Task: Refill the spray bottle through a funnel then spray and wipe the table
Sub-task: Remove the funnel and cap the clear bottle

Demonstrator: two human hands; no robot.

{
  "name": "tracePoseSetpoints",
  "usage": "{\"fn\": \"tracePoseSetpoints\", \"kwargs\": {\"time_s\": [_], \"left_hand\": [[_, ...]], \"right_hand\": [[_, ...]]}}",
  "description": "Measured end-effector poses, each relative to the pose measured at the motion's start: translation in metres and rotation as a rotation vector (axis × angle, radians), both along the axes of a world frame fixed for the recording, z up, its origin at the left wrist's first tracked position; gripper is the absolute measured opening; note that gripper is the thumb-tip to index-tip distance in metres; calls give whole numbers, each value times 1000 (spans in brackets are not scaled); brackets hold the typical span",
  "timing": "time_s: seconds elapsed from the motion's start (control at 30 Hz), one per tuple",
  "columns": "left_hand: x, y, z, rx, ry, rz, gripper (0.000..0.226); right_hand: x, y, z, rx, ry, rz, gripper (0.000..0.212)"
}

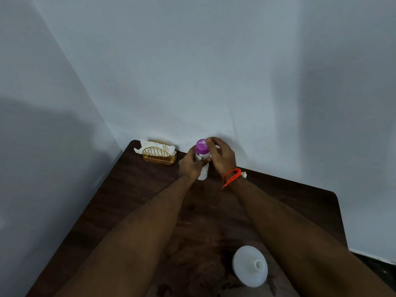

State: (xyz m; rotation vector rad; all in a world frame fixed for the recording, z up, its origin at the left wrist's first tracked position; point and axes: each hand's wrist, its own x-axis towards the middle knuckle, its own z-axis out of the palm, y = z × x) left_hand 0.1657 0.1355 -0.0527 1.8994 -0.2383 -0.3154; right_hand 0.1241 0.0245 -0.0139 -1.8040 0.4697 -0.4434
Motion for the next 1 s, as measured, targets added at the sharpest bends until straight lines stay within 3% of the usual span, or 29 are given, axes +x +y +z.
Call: {"fn": "tracePoseSetpoints", "kwargs": {"time_s": [0.13,0.27,0.37,0.57,0.7,0.83,1.0], "left_hand": [[0,1,2,16,2,-20,56],[2,1,-1,35,5,-9,53],[2,0,-2,33,24,2,50],[6,4,-9,42,5,8,51],[7,6,1,55,-12,-62,53],[7,8,1,50,3,-70,55],[10,7,-2,95,1,-69,59]], "right_hand": [[-3,-5,-3,11,-8,-27,25],[-2,-10,-12,-143,-16,159,59],[1,-11,-14,-219,-17,183,49],[3,-11,-15,-178,7,116,39],[7,-19,-13,-130,56,305,77],[15,-29,-3,-309,113,424,51],[16,-27,5,-427,140,365,45]]}}
